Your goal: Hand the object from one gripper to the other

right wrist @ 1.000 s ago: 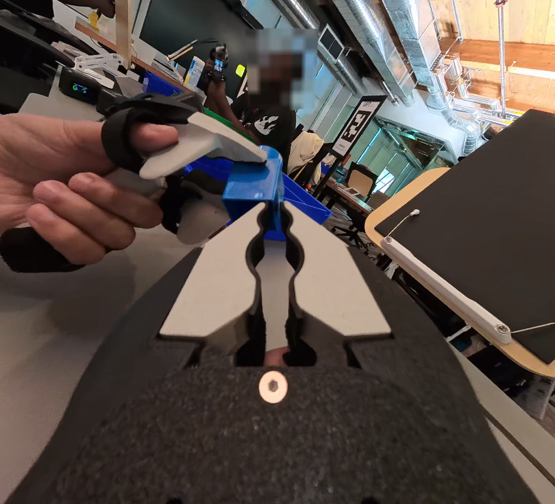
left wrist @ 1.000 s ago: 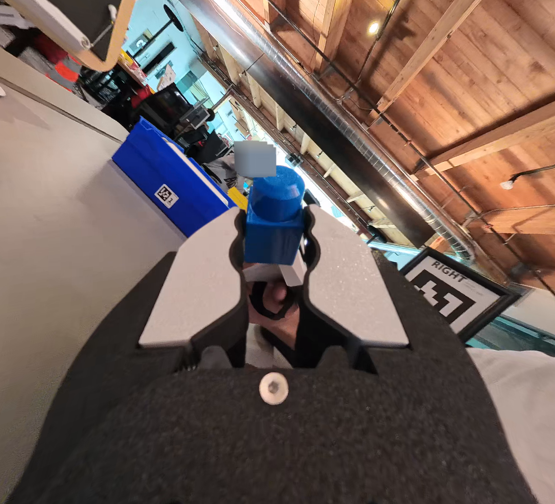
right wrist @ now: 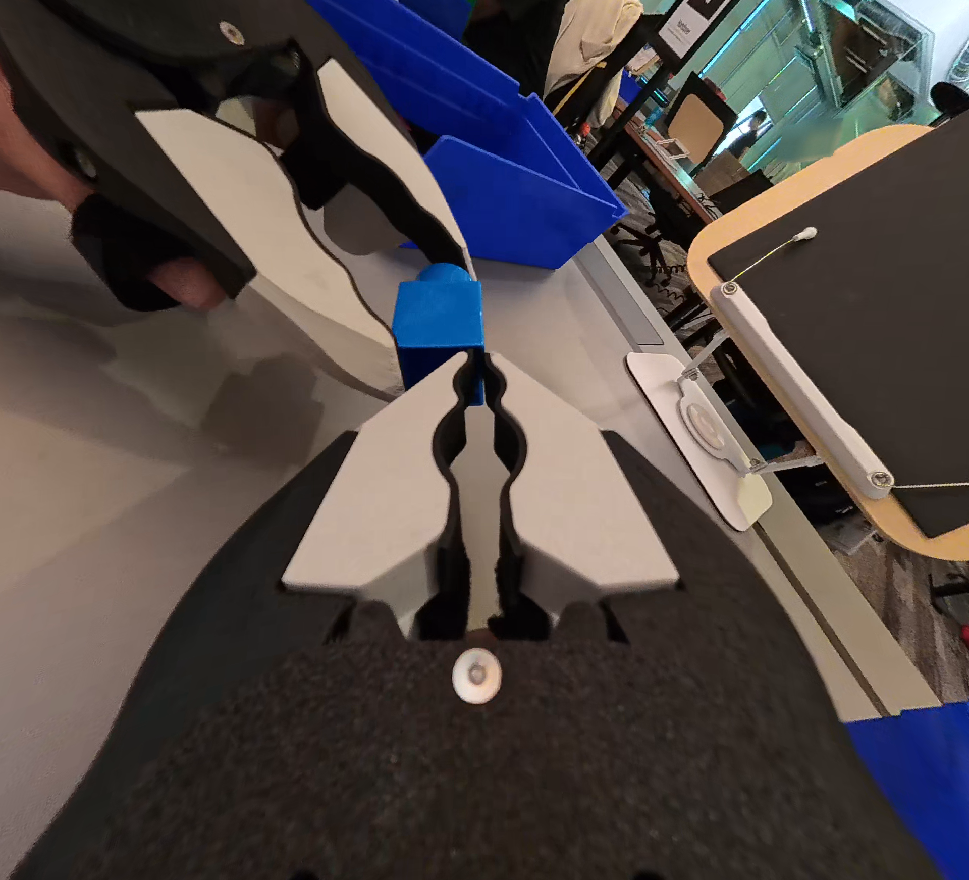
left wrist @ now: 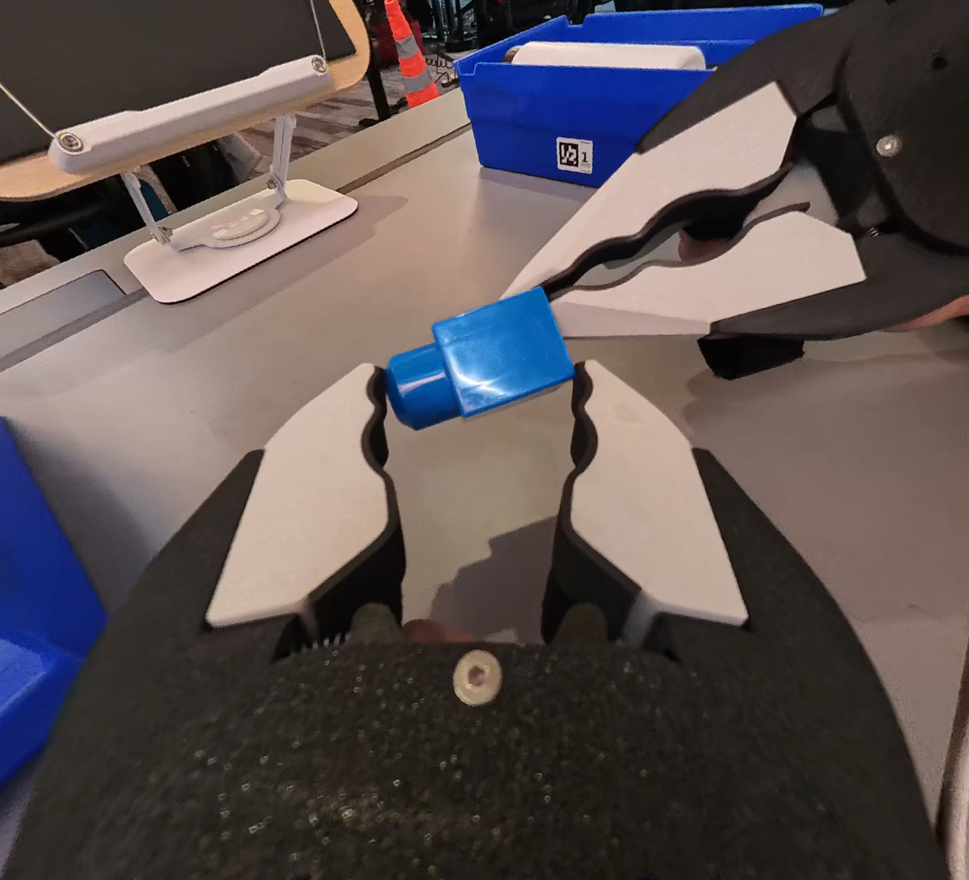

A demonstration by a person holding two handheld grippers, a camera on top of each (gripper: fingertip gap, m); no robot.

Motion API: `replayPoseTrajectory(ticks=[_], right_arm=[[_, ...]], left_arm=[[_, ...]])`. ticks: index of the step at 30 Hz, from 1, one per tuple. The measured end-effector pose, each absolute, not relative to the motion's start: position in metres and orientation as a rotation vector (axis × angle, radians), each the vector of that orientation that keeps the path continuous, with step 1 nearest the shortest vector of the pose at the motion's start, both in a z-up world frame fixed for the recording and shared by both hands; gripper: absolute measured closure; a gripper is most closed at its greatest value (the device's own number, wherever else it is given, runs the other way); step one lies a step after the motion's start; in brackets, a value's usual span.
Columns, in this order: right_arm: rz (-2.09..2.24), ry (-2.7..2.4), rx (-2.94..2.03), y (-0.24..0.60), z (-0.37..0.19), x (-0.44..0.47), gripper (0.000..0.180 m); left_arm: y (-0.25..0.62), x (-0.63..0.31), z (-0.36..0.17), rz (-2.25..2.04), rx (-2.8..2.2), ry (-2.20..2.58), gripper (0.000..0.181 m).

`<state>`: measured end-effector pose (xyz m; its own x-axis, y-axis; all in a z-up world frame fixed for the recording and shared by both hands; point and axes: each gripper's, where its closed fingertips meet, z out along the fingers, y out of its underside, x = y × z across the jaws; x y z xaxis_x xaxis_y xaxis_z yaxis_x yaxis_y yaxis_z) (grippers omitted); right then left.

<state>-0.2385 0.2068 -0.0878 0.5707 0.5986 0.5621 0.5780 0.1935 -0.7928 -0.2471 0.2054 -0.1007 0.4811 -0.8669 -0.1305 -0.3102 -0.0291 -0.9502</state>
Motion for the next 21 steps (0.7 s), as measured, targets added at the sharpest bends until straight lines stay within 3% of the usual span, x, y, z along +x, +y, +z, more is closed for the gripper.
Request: replayPoseTrajectory(ticks=[8, 10, 13, 17, 21], right_arm=[[0.353, -0.927, -1.487, 0.199, -0.072, -0.237, 0.166], [0.528, -0.861, -1.554, 0.203, -0.071, -0.23, 0.151], [0.887, -0.763, -1.691, 0.205, -0.081, -0.223, 0.145], [1.455, -0.635, -1.891, 0.199, -0.107, -0.225, 0.123], [1.729, -0.663, -1.937, 0.184, -0.111, -0.235, 0.121]], left_arm=[[0.206, -0.249, -0.097, -0.514, -1.569, 1.083, 0.114], [0.208, -0.251, -0.098, -0.478, -1.559, 1.097, 0.114], [0.211, -0.254, -0.101, -0.41, -1.544, 1.121, 0.114], [0.208, -0.252, -0.101, -0.241, -1.426, 1.228, 0.113], [0.202, -0.249, -0.1, 0.032, -1.226, 1.354, 0.113]])
